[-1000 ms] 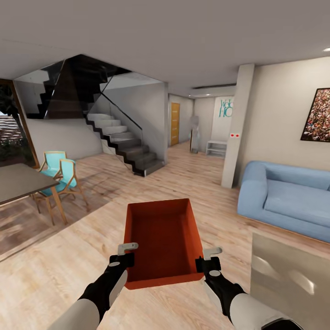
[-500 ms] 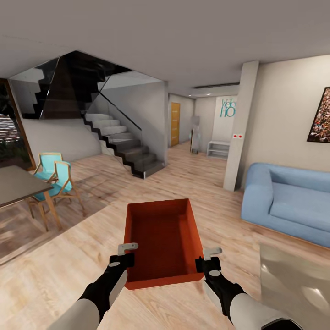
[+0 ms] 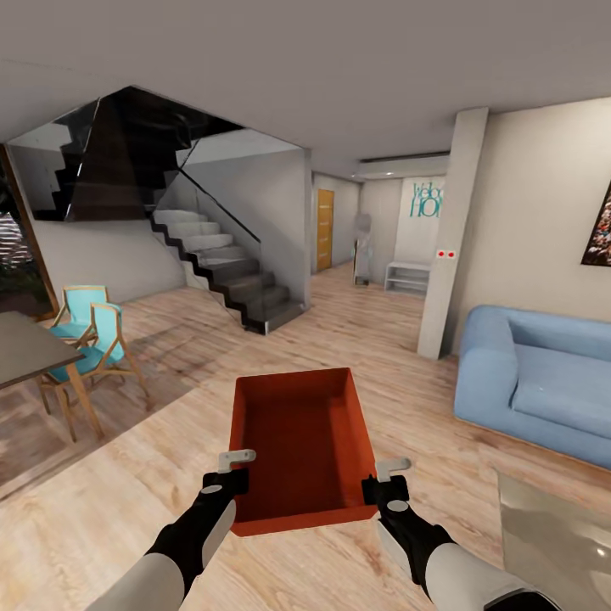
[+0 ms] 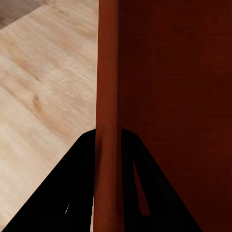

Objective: Move the two storage containers from the living room to the garage. In the garage, place one container on the floor and stack the other container on top of it (either order is fine).

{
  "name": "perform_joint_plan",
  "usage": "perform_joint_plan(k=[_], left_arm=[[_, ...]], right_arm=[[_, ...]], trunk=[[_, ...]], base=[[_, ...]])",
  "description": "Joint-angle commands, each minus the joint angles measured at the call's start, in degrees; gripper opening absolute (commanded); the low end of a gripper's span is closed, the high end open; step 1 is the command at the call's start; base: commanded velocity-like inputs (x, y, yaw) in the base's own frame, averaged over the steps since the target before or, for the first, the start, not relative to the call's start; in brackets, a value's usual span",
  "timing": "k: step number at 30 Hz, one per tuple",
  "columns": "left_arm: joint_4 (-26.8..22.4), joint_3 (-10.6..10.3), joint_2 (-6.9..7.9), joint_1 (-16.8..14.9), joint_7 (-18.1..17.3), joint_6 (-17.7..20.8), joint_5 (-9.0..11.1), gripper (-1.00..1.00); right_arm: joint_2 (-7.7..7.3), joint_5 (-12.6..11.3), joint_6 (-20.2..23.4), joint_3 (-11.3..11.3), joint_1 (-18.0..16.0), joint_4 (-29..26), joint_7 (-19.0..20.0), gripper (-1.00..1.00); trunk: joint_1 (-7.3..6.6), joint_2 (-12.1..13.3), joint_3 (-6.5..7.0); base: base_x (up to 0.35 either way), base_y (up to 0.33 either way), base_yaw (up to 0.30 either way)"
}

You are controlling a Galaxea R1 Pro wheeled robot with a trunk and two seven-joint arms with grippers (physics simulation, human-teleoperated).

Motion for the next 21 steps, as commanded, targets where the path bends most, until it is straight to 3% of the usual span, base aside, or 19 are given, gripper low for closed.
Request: perform_joint_plan(k=[1,21], left_arm=[[-0.88,0.32,-0.07,-0.06,0.51,0.39,1.15,-1.00],[-0.80,0.32,-0.07,-0.06,0.51,0.43,1.16,-1.00]], right_arm=[[2.19,-0.79,-0.27,-0.06,-0.02,0.15,0.01,-1.00],[2.20,-0.79,-0.33,-0.06,-0.02,0.15,0.01,-1.00]], trunk=[[0.05,-0.08,-0.10],[0.05,-0.08,-0.10]], base=[[0.322,0.000,0.000],[0.322,0.000,0.000]])
